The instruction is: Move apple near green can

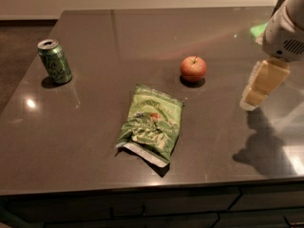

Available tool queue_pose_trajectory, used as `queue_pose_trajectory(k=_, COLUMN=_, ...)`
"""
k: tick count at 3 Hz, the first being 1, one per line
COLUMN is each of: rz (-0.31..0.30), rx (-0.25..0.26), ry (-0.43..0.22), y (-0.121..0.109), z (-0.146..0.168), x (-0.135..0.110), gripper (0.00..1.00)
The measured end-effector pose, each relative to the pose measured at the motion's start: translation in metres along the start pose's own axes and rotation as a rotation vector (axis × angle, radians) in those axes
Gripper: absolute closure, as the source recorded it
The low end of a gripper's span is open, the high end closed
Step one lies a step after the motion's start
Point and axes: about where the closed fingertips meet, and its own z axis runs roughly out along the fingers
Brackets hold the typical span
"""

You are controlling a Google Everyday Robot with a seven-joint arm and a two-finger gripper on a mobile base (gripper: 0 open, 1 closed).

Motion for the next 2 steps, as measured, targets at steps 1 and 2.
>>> queue_pose_trajectory(k=1, rz=0.093, rx=0.008, ry=0.0, y=-0.028, z=0.028, x=-0.001, gripper=0.0)
queue_pose_trajectory(k=2, rz=0.166, rx=-0.003, ry=-0.029, y=-0.05, z=0.055, x=-0.008, gripper=0.0)
